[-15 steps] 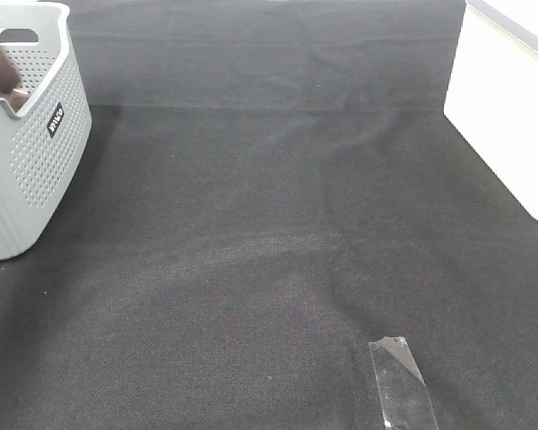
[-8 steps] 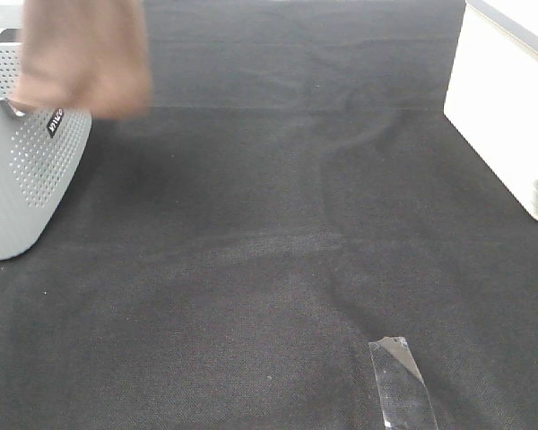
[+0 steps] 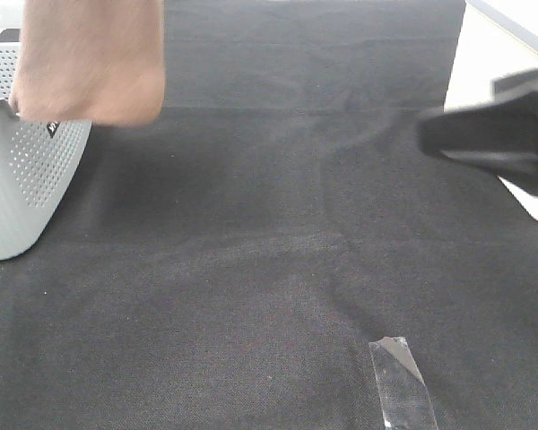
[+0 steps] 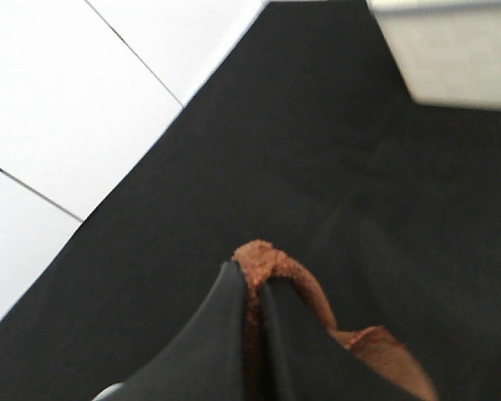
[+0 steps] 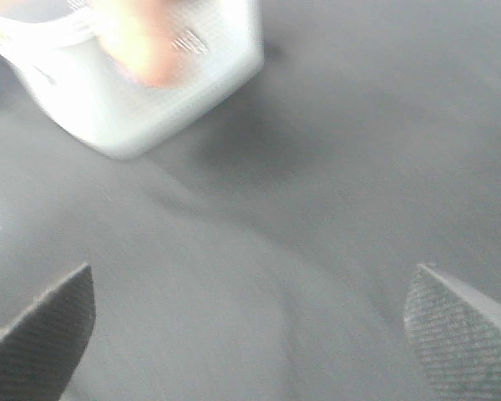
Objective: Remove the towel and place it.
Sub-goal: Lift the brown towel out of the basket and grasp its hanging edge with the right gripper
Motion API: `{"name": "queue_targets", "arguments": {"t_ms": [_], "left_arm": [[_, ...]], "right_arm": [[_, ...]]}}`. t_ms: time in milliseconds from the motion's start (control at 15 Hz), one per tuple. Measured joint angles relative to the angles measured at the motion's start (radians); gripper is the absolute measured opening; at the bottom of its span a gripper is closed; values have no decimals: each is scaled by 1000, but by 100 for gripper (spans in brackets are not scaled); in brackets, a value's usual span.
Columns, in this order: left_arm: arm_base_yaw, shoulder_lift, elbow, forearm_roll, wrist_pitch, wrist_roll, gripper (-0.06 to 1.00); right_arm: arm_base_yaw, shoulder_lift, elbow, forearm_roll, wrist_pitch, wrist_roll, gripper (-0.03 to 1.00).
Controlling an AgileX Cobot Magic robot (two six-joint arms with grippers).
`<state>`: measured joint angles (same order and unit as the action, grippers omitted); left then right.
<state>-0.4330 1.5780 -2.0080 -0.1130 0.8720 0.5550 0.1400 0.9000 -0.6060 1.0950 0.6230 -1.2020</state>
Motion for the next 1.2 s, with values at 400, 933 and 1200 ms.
{"name": "queue_targets", "arguments": {"t_ms": [400, 933, 1200], "left_arm": [[0, 0, 0, -228, -148, -139, 1], [0, 0, 0, -323, -220, -168, 1], [0, 0, 0, -359, -219, -168, 1]], "right_arm": [[0, 265, -17, 590, 142, -588, 96], [0, 647, -321, 633, 390, -640, 96], [29, 765, -464, 633, 481, -642, 96]]}}
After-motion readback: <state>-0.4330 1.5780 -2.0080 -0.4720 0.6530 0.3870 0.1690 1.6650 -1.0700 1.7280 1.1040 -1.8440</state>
